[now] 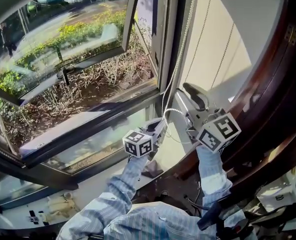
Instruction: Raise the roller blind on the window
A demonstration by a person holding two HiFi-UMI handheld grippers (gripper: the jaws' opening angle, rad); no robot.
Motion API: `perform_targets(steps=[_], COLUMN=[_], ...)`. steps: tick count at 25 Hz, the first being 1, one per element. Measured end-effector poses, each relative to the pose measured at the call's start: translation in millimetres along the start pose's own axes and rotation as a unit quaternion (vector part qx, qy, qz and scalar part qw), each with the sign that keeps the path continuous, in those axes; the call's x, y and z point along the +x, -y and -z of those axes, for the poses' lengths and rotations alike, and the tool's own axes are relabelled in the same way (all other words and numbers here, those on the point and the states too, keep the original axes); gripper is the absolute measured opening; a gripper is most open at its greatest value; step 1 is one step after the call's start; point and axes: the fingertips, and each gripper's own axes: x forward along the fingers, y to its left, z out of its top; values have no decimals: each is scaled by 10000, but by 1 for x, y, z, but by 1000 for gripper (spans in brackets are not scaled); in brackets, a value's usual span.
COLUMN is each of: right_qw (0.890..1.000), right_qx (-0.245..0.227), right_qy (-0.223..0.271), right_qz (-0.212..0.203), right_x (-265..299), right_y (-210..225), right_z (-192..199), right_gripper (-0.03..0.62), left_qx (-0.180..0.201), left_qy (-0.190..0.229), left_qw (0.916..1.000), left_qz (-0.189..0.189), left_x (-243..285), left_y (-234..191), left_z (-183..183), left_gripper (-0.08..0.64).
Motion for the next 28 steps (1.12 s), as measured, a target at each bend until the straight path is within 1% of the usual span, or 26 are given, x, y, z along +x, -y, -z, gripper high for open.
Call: perform_targets(steps=[2,4,6,8,11,12,13,14,16,17,19,21,23,25,28], right_qw=[9999,9998,9995,9990,9992,9992,9990,9986,9962,9950,9946,9945,9949,9965,9982], right_qx=[-34,-87,-37,4,-88,-130,-113,-2,367,462,337,126,116,194,353], right_qy=[99,160,298,437,400,387,425,522,786,883,975,1011,949,736,201], right_qz=[-6,3,-42,-89,-4,42,64,51,2,11,123,248,306,336,438], right_x=[13,25,31,36,45,46,45,43,36,34,30,27,26,25,20], right_y=[9,13,13,12,16,19,20,21,21,22,24,25,23,19,11], right_z=[-19,-32,-42,-49,-50,-50,-51,-52,-54,-54,-54,-49,-35,-9,47], right_gripper=[100,100,100,98,95,71,31,21,15,14,14,12,12,12,12], left_qx=[-2,22,39,40,48,44,36,23,-21,-34,-41,-118,-310,-513,-813], left_qy=[-49,-47,-20,-19,-41,-39,-31,-21,14,41,91,87,-27,-261,-835], left_qw=[10000,10000,10000,9999,9999,9999,9999,9998,9998,9998,9997,9996,9993,9983,9930], left_qz=[42,60,89,115,138,150,161,173,200,213,239,255,229,118,-172], left_x=[1,-1,-2,-4,-4,-3,-2,-1,-3,-4,-4,-5,-6,-9,-22], left_y=[1,3,5,8,10,11,12,13,14,14,13,12,8,1,-15], left_z=[1,1,1,3,4,4,4,4,5,5,3,6,19,44,98], left_gripper=[11,11,10,11,11,11,11,11,11,11,11,11,11,11,11])
